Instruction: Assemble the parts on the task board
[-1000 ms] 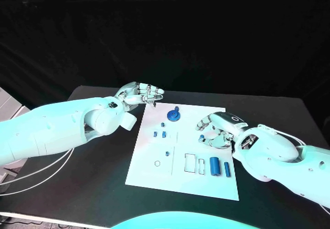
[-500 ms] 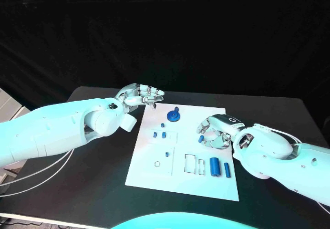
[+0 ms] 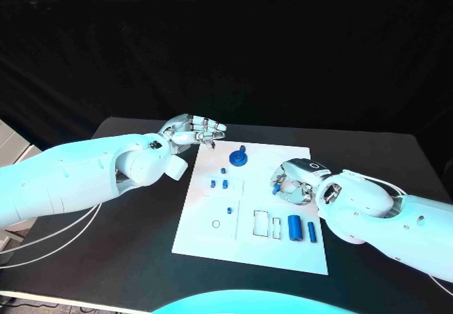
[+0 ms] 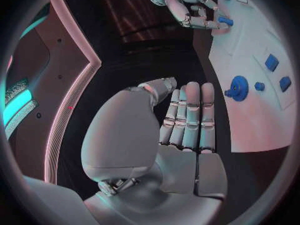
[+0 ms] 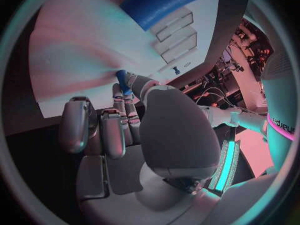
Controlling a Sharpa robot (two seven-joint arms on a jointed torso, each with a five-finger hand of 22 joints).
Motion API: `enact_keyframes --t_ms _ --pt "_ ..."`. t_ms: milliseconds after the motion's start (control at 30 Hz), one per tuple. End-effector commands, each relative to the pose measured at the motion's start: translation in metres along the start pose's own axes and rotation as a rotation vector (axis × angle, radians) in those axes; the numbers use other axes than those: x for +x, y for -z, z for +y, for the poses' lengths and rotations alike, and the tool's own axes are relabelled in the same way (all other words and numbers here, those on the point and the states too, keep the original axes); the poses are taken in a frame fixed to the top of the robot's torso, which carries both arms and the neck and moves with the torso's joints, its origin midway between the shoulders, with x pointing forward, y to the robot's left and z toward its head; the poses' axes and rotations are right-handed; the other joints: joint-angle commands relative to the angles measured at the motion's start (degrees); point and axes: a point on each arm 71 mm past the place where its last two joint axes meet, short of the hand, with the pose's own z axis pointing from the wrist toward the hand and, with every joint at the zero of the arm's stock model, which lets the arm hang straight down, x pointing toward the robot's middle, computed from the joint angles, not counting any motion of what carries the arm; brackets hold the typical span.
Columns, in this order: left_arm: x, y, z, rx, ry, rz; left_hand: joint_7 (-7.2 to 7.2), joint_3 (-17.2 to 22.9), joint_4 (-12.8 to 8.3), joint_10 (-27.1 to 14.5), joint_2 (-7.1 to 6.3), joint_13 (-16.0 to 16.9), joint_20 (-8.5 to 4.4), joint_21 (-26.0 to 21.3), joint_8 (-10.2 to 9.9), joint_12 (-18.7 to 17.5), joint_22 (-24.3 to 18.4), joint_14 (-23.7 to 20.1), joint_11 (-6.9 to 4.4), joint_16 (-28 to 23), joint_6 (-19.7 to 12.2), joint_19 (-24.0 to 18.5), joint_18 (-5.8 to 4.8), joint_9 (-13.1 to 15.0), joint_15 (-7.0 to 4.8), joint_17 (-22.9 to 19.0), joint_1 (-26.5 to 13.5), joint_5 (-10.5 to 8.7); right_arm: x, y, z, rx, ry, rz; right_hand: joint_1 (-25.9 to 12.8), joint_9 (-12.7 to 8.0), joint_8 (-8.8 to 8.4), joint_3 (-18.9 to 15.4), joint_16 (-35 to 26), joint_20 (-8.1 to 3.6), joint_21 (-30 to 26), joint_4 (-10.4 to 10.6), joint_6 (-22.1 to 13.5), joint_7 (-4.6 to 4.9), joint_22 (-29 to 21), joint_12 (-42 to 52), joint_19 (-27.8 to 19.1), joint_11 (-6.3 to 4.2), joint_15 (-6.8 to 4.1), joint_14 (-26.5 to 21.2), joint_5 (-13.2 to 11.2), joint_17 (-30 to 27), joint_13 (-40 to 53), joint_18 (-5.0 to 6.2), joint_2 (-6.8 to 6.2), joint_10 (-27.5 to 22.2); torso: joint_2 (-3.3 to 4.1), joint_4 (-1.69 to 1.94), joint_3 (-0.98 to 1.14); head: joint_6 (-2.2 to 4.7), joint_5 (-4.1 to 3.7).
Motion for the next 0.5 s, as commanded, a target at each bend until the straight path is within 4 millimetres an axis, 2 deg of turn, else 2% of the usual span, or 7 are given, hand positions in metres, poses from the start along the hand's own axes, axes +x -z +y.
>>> enact_keyframes --t_ms 33,167,333,500 --pt "0.0028 -0.0004 -0.0009 0.002 0.008 0.023 -0.02 -0.34 0.11 -0.44 -0.04 -0.02 0.07 -0.39 0.39 0.42 -0.12 -0.27 0.03 -0.14 -0.18 0.38 0.8 -0.07 0.19 -0.09 -0.56 0.23 0.0024 -0.0005 0.001 0.002 0.021 0.015 -0.46 0.19 0.37 1.31 0.38 -0.48 0.55 0.07 0.66 0.0 7.36 -0.29 1.2 -0.04 -0.41 2.85 -0.24 0.06 -0.02 -1.1 0.07 0.72 -0.01 -0.03 0.01 0.16 0.09" --pt "0.0027 -0.0004 -0.0009 0.002 0.007 0.023 -0.02 -0.34 0.11 -0.44 -0.04 -0.02 0.07 -0.39 0.39 0.42 -0.12 -0.27 0.03 -0.14 -0.18 0.38 0.8 -0.07 0.19 -0.09 -0.56 0.23 0.0028 -0.0011 0.0032 -0.003 0.019 0.008 -0.95 0.76 1.15 3.45 0.4 -0.84 3.83 -0.06 1.9 -0.27 8.69 0.21 1.99 -0.67 -0.87 2.87 -0.72 0.07 0.46 -1.67 0.22 3.54 -0.02 -0.04 0.02 0.12 0.03" --pt "0.0026 -0.0004 -0.0009 0.001 0.007 0.022 -0.02 -0.34 0.11 -0.44 -0.04 -0.02 0.07 -0.39 0.39 0.42 -0.12 -0.27 0.03 -0.14 -0.18 0.38 0.8 -0.07 0.19 -0.09 -0.56 0.23 0.0019 -0.0014 0.004 -0.005 0.016 -0.012 -0.76 1.85 2.5 4.85 0.27 -1.64 9.51 -1.02 3.69 -0.95 10.91 1.31 3.29 -1.89 -1.84 2.85 -1.24 -0.1 1.64 -2.66 1.6 7.75 -0.02 -0.03 0.01 0.02 -0.1" --pt "0.0022 -0.0006 -0.0007 0.001 0.007 0.021 -0.02 -0.34 0.11 -0.44 -0.04 -0.02 0.07 -0.39 0.39 0.42 -0.12 -0.27 0.03 -0.14 -0.18 0.38 0.8 -0.07 0.19 -0.09 -0.56 0.23 -0.0005 -0.0008 0.0044 0.0 0.0 -0.053 -1.03 3.16 3.88 5.05 0.12 -2.27 11.79 -1.81 5.01 -1.61 11.83 1.78 3.79 -2.73 -2.57 2.85 -1.36 -0.32 2.69 -3.06 2.53 10.2 -0.02 -0.03 0.02 0.01 -0.13"
